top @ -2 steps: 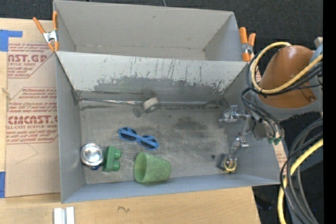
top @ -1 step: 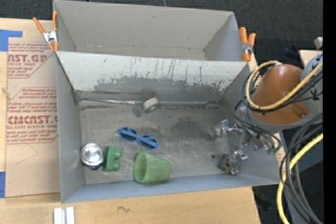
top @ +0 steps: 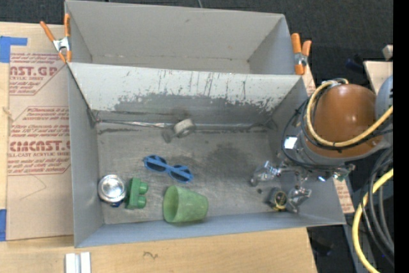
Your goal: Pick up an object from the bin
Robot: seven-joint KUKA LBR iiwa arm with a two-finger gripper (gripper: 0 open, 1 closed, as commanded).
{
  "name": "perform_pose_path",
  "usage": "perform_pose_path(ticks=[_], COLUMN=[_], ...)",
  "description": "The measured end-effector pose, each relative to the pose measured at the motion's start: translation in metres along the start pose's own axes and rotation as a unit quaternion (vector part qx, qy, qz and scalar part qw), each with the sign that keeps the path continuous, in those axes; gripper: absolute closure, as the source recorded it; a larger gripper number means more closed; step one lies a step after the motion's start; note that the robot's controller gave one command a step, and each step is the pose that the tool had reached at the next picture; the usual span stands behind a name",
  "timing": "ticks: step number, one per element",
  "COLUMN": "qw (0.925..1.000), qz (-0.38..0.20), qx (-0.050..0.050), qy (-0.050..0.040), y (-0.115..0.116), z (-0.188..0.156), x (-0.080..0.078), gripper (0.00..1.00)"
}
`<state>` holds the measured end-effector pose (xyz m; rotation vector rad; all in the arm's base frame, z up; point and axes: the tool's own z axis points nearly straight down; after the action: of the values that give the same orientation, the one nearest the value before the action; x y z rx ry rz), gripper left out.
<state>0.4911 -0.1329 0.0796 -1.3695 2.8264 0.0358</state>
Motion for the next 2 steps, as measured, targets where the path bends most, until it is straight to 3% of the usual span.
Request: perform_pose_path(ticks=[1,2], qw=[0.9897,0.9898], qz=[-0.143,-0.142], qx=[0.002,0.004], qy=[0.0052,0.0131], y=[0.0171,0.0123], z=[0.0032,0.0022], x=[-0.0114,-0.0033], gripper=[0.00,1.00])
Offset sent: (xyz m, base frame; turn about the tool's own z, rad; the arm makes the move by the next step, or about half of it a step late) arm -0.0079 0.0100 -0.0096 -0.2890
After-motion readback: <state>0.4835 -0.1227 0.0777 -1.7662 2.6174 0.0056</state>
